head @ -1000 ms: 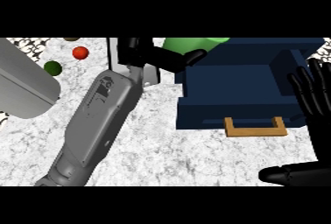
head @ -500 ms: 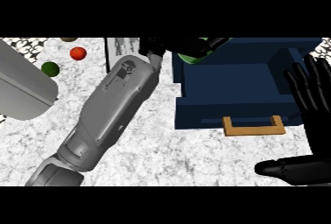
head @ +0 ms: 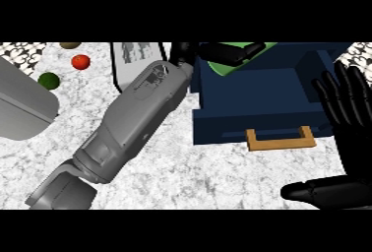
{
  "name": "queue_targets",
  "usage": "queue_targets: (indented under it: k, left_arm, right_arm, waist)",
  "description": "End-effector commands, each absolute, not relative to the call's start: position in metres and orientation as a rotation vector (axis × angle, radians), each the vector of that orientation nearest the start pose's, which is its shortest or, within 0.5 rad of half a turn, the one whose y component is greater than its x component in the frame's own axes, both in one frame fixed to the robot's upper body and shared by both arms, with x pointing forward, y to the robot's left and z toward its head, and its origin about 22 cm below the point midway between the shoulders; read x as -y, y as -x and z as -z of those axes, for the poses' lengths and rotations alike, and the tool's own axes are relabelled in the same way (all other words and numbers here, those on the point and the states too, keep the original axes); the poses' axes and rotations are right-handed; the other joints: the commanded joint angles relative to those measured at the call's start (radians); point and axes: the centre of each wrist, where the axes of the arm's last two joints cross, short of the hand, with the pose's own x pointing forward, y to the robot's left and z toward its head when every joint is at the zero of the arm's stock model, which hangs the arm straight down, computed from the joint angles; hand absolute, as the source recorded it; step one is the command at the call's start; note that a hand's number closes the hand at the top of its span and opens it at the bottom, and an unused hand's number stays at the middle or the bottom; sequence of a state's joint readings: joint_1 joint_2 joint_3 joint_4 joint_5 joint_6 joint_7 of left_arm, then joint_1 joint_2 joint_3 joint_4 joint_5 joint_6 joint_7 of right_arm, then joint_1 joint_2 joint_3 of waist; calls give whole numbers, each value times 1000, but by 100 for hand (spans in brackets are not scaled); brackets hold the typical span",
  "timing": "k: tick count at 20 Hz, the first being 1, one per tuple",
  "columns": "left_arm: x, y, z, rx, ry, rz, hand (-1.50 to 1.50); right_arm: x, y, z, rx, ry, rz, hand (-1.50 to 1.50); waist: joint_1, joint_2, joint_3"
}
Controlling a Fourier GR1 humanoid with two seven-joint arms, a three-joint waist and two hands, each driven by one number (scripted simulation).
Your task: Pick up the cup, place it into the drawer and close the drawer
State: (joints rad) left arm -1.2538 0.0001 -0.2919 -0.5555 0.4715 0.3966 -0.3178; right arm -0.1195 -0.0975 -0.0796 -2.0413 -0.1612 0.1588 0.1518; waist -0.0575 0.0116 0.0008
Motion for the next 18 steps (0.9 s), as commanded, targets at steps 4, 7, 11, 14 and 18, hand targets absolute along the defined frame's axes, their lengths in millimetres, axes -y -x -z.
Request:
queue_targets:
  k: [4,7,11,14,18]
  left_arm:
    - [-18,-432,-143,1921,115,250,150]
    - [-15,-427,-132,1905,67,285,150]
    - [-17,-428,-124,1870,-11,366,150]
    - [-11,-428,-131,1890,-67,392,-150]
    - [-4,-426,-142,1871,-35,341,-150]
  right_arm:
    - [243,-245,-135,2003,-166,-181,-150]
    - [239,-239,-126,2007,-199,-163,-150]
    - [232,-241,-145,2001,-230,-186,-150]
    - [234,-244,-137,2006,-220,-198,-150]
    - [235,-245,-145,2026,-247,-172,-150]
  waist:
    - [-19,10,1]
    - [-29,8,1]
    - [-45,12,1]
    - [-53,15,1]
    - [-54,14,1]
